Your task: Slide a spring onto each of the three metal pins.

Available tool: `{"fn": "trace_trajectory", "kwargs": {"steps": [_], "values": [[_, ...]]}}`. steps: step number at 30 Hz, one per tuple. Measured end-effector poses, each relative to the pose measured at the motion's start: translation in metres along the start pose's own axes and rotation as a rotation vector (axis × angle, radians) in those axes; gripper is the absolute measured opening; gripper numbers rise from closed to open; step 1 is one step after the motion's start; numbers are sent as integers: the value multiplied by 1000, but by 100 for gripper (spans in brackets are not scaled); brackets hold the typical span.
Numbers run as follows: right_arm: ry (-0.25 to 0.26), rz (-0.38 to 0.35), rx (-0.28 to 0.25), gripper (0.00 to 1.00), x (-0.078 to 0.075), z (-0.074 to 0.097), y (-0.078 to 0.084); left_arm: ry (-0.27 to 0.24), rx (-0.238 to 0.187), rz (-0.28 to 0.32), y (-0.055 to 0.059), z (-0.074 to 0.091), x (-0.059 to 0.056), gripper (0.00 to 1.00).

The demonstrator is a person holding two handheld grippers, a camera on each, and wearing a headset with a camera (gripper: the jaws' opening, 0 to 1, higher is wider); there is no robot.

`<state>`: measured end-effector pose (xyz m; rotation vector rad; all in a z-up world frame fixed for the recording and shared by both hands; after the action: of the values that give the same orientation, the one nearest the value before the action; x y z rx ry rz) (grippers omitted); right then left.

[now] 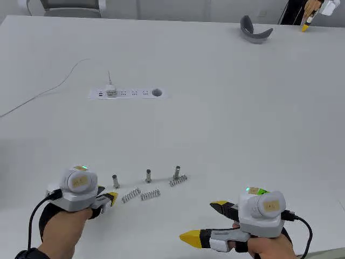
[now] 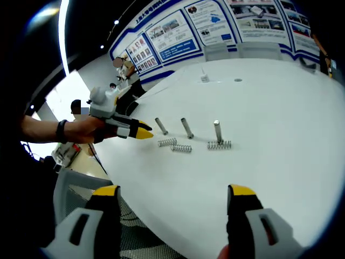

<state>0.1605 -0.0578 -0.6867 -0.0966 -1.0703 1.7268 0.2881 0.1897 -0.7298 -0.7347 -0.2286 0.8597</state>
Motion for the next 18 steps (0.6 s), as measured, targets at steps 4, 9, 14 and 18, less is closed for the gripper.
{"fn": "trace_trajectory", "kwargs": {"steps": [4,9,14,18], "values": [[-1,8,-2,82,0,-2,-4,11,1,-4,6,9,1,31],[-4,23,0,83,1,-5,-8,32,-18,-6,11,19,2,37],[-7,34,1,83,2,-7,-12,51,-42,-8,13,30,0,43],[-8,41,1,83,2,-8,-14,54,-61,-6,13,38,-2,46]]}}
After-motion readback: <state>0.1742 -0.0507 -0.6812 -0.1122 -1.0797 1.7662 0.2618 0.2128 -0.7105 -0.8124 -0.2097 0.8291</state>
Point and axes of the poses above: the centre of the closed fingertips' face, and the gripper's own axes: z roughly backward along the fingers, x roughly to its left, y roughly out of its underside, the point moved 6 cm from there along z, roughly backward along the fingers, and after that the axes turned 2 degrees about -z, right-handed, at the moved point
